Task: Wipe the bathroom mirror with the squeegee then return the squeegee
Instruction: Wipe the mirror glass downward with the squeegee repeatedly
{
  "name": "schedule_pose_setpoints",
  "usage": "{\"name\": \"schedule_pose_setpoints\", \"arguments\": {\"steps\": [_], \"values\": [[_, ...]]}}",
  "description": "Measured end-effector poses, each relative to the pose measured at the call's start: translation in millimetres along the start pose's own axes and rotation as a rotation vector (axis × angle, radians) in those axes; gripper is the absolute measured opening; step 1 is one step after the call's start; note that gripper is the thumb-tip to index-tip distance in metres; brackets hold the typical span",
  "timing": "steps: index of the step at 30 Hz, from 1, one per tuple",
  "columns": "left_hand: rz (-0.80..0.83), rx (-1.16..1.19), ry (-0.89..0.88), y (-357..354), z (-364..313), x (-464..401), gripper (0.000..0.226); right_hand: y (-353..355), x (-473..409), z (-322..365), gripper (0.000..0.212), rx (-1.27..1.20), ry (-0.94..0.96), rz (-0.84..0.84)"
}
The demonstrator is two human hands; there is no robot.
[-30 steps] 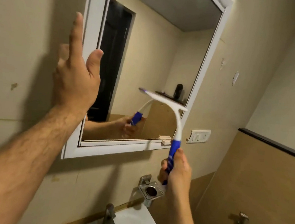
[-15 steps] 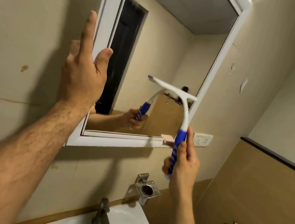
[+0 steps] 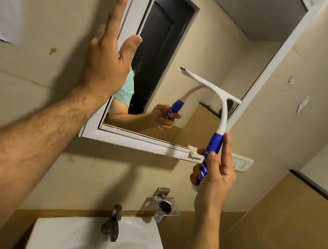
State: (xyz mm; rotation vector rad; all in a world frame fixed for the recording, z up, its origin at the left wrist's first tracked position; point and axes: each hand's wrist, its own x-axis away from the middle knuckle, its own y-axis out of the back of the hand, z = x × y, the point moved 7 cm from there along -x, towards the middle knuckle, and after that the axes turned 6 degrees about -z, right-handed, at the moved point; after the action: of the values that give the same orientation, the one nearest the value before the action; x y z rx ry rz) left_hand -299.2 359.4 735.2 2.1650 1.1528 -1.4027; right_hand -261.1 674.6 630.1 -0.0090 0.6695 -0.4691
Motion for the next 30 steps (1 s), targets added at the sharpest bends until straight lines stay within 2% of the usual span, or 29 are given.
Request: {"name": "schedule_pose_setpoints", "arguments": {"steps": [9, 13, 18, 27, 30], "values": [[-0.023, -0.006, -0.04, -2.7, -0.6, 0.0, 0.062, 25.7, 50.0, -68.3, 0.057, 0.002, -0.177, -0.027], [-0.032, 0.001, -0.045, -2.1, -3.1, 0.9, 0.063, 19.3, 49.7, -48.2, 0.057, -0.015, -0.156, -0.023], [-0.042, -0.009, -0.038, -0.5, -3.4, 3.2, 0.063, -4.0, 29.4, -10.5, 0.044, -0.029, -0.065, -0.013], [-0.054, -0.032, -0.047, -3.3, 0.0, 1.6, 0.064, 18.8, 65.9, -53.8, 0.04, 0.035, -0.154, -0.057], [-0.062, -0.025, -0.045, -5.6, 0.7, 2.4, 0.066, 21.8, 61.1, -44.8, 0.037, 0.033, -0.13, -0.043]]}}
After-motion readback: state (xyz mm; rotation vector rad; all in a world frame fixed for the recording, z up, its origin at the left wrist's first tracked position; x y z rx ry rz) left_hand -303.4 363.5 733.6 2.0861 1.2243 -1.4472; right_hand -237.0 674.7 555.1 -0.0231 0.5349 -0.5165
